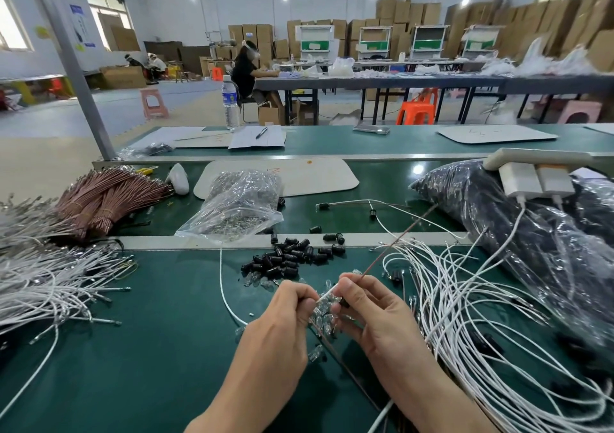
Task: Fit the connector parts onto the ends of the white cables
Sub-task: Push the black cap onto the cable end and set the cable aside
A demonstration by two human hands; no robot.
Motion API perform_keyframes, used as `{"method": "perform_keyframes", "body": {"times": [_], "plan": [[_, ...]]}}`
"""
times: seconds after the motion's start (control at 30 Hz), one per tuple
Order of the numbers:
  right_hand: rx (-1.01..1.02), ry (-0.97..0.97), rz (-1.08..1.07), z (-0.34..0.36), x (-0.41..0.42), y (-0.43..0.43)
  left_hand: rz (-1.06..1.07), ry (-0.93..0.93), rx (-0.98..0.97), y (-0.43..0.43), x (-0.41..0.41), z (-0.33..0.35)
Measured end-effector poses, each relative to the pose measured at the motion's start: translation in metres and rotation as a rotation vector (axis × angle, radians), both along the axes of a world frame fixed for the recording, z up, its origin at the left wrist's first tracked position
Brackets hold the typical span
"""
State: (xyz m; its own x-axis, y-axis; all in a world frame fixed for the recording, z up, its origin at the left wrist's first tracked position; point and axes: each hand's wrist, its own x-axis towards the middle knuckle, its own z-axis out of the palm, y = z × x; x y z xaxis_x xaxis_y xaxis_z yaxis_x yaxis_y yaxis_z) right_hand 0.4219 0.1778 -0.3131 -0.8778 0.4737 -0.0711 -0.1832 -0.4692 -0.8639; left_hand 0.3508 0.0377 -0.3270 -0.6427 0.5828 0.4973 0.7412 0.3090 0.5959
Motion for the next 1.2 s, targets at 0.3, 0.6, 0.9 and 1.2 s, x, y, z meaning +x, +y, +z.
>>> {"method": "perform_keyframes", "body": {"times": [0.3, 0.6, 0.9, 1.2], "plan": [[0.084, 0.017, -0.089, -0.004, 0.0, 0.001, -0.034, 0.001, 0.006, -0.002, 0.002, 0.004], [0.067, 0.034, -0.056, -0.004, -0.001, 0.001, -0.013, 0.009, 0.052, -0.004, 0.003, 0.007], [0.123, 0.07, -0.036, -0.004, 0.0, 0.002, 0.029, -0.013, 0.091, -0.006, -0.001, 0.006], [0.096, 0.094, -0.042, -0.005, 0.001, 0.003, 0.004, 0.079, 0.067, -0.005, 0.001, 0.011]]}}
